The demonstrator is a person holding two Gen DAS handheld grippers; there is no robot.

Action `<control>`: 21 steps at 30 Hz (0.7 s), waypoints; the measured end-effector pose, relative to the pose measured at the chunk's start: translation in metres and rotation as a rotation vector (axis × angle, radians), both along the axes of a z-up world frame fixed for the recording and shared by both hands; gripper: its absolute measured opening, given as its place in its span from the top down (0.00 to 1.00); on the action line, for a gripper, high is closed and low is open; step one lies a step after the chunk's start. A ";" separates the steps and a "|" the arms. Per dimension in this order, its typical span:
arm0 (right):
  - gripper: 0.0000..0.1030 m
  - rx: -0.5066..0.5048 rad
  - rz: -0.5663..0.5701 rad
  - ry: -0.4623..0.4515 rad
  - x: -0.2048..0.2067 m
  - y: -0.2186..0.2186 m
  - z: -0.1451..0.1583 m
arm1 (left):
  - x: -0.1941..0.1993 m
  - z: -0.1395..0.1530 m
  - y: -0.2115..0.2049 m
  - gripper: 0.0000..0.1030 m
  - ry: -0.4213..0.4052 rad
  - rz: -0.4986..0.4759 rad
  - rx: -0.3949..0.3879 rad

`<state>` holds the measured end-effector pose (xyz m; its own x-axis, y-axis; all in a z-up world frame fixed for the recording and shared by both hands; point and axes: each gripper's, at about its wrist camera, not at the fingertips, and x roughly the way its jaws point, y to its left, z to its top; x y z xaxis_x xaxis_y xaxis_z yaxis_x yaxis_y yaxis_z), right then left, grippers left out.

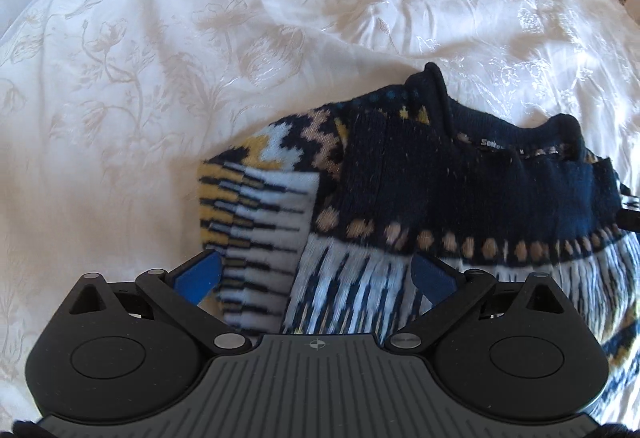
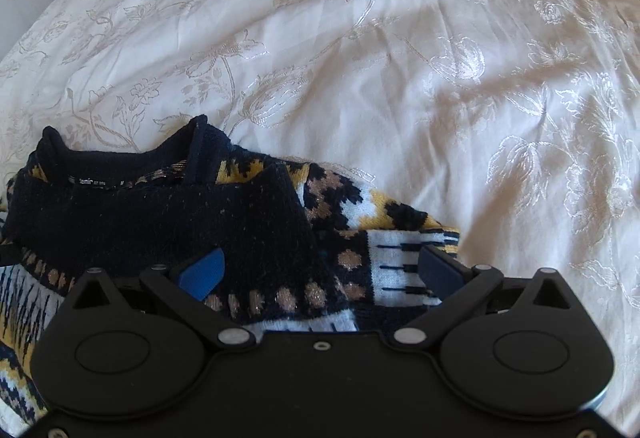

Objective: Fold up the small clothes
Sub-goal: 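Open both grippers and press the folded sweater flat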

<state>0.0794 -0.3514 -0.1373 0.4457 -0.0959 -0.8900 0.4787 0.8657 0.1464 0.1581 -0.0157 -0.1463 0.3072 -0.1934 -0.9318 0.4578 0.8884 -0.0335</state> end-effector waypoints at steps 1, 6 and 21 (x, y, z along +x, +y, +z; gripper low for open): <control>0.01 0.012 -0.001 -0.003 -0.008 0.000 0.001 | -0.007 0.000 0.007 0.00 0.008 0.007 -0.004; 0.01 0.089 -0.026 0.005 -0.048 0.000 -0.004 | -0.033 0.004 0.028 0.00 0.044 0.045 -0.014; 0.00 0.324 -0.144 -0.055 -0.107 -0.004 -0.040 | -0.052 -0.033 0.039 0.00 0.108 0.060 0.047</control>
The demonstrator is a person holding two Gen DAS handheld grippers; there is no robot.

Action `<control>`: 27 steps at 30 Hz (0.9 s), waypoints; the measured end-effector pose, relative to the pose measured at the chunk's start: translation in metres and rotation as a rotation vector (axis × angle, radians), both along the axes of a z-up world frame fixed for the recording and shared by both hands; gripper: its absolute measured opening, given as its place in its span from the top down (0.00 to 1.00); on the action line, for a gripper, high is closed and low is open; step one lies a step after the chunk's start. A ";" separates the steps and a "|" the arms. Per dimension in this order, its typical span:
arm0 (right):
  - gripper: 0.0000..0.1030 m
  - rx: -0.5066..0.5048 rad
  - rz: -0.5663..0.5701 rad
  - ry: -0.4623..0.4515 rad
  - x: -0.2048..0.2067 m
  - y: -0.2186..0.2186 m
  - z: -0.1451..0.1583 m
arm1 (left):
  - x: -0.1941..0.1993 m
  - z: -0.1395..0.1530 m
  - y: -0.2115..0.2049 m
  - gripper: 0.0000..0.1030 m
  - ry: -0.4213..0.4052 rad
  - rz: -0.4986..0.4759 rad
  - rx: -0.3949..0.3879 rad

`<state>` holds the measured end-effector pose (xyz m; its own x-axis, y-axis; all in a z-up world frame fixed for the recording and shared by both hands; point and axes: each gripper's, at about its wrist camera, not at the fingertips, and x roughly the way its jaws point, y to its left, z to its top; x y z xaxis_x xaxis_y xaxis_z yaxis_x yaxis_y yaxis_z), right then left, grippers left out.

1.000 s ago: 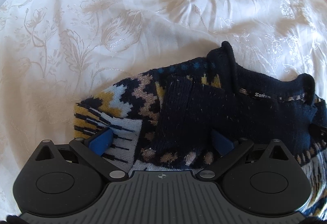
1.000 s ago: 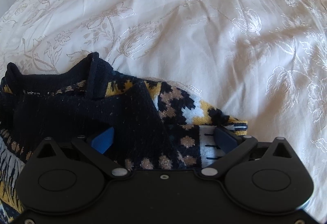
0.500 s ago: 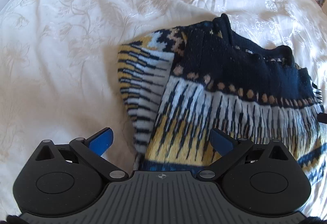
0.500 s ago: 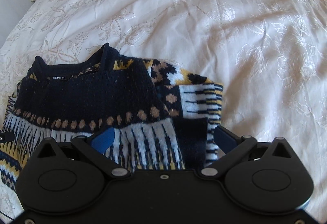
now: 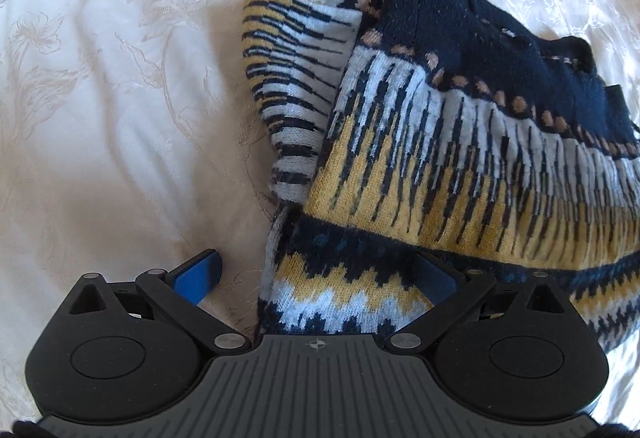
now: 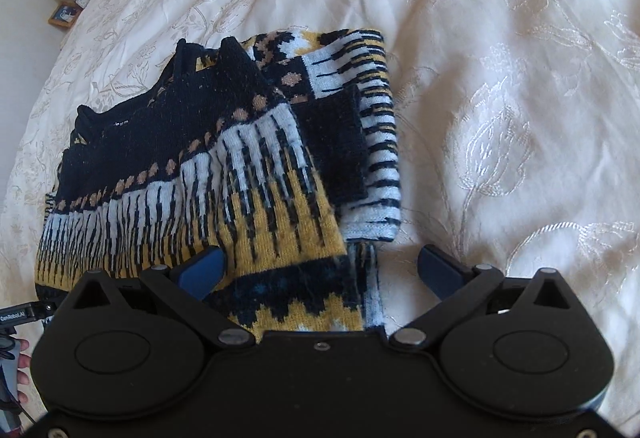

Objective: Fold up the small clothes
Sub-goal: 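Open both grippers and press the folded sweater flat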

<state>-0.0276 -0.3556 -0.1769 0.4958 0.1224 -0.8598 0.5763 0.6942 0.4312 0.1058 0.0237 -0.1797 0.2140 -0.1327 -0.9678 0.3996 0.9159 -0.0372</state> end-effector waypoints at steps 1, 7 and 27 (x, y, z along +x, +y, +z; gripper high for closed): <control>0.00 0.005 0.004 -0.003 0.002 0.000 -0.002 | 0.002 -0.003 -0.002 0.00 0.004 0.000 0.011; 0.00 -0.013 0.064 -0.022 0.010 0.003 -0.003 | 0.001 0.015 -0.013 0.00 -0.023 0.010 0.017; 0.00 0.119 0.066 -0.150 0.022 -0.021 -0.008 | 0.001 0.012 -0.145 0.00 -0.062 -0.170 -0.010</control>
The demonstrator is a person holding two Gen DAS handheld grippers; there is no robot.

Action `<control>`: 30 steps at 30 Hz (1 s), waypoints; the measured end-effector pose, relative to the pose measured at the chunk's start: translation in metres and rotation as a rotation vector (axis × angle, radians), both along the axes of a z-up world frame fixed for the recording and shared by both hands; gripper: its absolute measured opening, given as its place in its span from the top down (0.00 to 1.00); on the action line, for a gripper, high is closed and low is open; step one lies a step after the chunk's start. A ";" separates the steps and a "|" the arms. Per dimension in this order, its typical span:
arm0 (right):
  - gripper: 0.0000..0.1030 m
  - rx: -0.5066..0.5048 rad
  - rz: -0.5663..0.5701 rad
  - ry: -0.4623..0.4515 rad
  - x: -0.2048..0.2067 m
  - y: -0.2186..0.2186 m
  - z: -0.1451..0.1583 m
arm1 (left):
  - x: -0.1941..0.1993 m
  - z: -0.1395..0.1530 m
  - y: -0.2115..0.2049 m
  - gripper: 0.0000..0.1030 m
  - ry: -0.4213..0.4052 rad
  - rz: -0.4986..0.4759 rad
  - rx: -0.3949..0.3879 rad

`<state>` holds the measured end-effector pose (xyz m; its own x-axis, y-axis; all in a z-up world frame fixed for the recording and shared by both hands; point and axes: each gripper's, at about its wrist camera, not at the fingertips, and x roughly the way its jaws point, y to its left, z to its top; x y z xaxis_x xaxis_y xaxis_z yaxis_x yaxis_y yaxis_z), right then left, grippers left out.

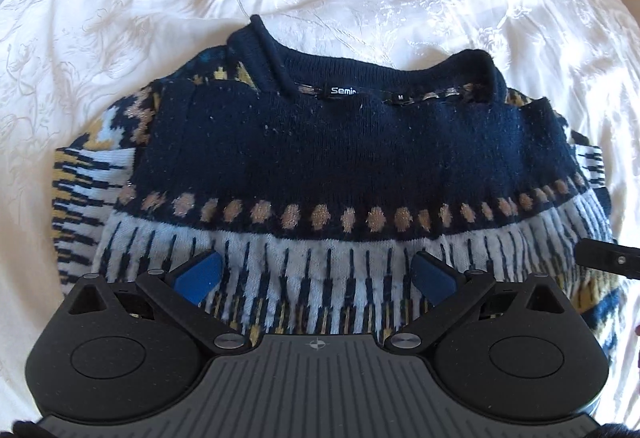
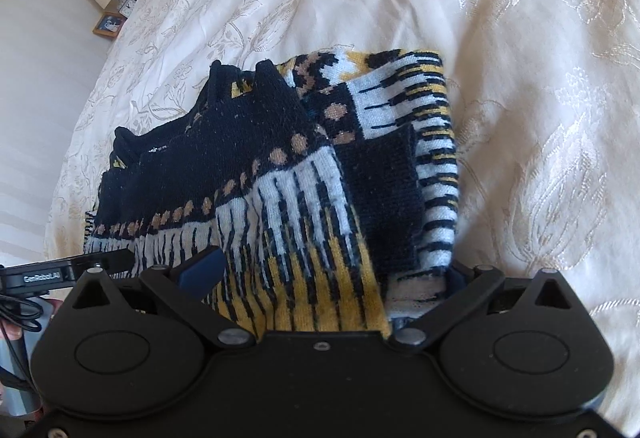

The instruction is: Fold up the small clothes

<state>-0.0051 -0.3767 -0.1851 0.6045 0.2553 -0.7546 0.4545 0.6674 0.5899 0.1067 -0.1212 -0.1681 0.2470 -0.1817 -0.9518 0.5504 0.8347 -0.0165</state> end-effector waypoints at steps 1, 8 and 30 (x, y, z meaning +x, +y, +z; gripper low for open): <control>0.00 0.014 -0.003 -0.009 0.000 -0.002 -0.001 | 0.001 -0.005 -0.003 0.00 -0.001 -0.001 0.015; 0.00 0.088 -0.025 -0.050 0.002 -0.013 -0.006 | 0.004 -0.027 -0.024 0.00 -0.006 0.004 0.083; 0.65 -0.134 0.045 0.057 0.043 0.057 0.102 | -0.038 0.029 0.116 0.00 -0.009 0.110 0.005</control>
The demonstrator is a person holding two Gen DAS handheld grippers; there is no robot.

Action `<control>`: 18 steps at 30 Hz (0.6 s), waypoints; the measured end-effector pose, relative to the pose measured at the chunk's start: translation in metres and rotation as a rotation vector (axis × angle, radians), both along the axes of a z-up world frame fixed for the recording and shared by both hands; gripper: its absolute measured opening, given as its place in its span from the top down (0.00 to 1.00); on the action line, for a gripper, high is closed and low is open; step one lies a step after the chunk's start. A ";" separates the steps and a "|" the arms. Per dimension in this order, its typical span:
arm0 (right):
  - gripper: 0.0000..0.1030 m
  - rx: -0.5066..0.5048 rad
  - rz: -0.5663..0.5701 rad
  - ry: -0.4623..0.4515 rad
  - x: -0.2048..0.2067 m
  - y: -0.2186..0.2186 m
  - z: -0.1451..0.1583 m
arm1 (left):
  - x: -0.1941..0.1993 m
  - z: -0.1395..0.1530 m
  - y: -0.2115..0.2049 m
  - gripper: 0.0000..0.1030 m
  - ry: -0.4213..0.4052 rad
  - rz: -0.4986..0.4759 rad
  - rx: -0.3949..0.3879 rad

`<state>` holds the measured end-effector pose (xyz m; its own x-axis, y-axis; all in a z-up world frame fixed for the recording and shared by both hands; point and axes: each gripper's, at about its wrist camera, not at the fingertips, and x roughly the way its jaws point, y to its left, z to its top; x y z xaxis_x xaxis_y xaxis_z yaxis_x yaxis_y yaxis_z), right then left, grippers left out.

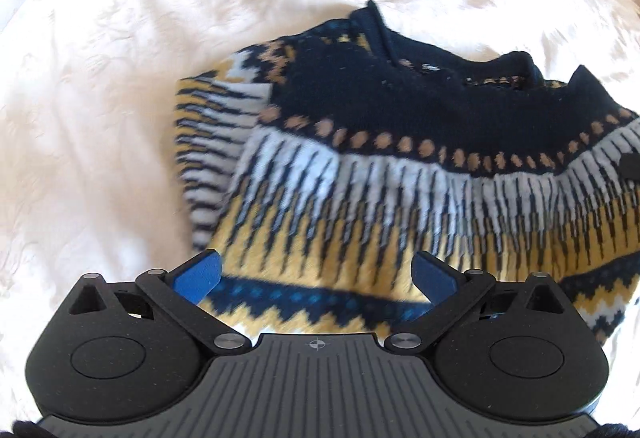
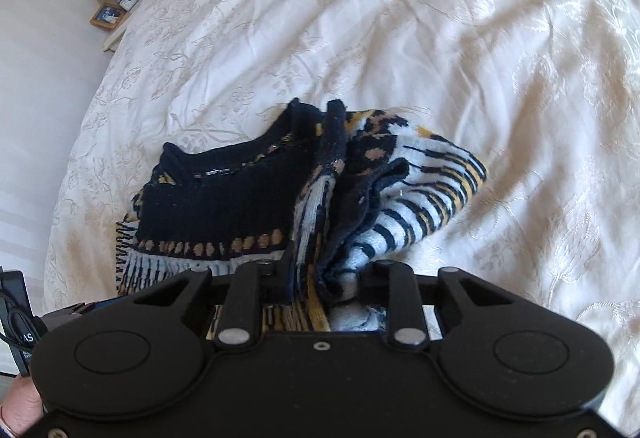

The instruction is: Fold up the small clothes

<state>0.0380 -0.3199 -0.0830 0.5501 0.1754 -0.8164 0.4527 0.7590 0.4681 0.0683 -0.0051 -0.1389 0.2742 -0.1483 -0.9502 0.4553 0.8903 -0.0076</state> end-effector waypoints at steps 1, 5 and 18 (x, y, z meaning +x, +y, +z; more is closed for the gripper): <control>0.65 -0.007 0.014 -0.002 0.005 0.007 0.006 | -0.004 0.002 0.013 0.00 -0.003 0.014 0.002; 0.66 -0.028 0.083 -0.007 0.031 0.045 0.028 | -0.018 0.010 0.071 0.00 -0.011 0.065 0.017; 0.67 -0.065 0.259 0.039 0.115 0.180 0.018 | -0.032 0.025 0.166 0.00 0.010 0.147 0.037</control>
<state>0.1527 -0.1400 -0.0648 0.4620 0.2529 -0.8500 0.2564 0.8794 0.4010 0.0358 0.1610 -0.1137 0.2806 -0.0723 -0.9571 0.3201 0.9471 0.0223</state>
